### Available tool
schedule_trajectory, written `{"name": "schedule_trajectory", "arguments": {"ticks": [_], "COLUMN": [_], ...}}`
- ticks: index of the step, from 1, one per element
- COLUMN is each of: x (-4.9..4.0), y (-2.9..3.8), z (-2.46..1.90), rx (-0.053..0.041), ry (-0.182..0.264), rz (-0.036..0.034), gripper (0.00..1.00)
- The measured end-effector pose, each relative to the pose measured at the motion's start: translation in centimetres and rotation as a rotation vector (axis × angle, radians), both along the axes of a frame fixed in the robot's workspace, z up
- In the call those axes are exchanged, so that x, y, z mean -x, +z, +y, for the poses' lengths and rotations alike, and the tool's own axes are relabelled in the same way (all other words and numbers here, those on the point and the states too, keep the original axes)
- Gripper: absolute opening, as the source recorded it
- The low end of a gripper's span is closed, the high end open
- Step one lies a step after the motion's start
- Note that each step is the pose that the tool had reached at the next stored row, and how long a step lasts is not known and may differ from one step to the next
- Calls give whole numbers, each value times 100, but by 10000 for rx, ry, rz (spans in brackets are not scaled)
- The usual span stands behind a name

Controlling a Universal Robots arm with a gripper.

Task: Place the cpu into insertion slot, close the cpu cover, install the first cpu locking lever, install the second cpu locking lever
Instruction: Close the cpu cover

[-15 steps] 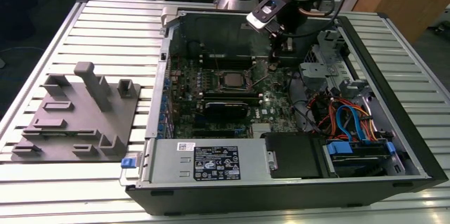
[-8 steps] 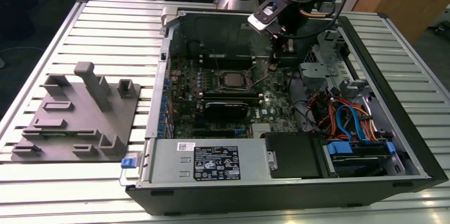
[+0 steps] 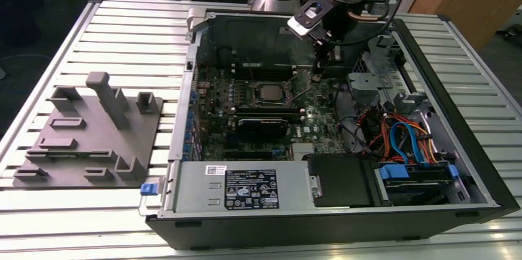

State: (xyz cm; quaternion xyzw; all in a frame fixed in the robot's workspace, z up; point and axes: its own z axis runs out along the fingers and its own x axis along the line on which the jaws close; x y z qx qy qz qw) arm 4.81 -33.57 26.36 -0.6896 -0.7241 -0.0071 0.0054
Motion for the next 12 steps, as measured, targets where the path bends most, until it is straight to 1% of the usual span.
{"name": "schedule_trajectory", "arguments": {"ticks": [5,12], "x": [-20,-29], "y": [-33,-115], "z": [0,0], "rx": [2,0], "ry": [9,70], "rz": [19,25], "gripper": [10,10]}}
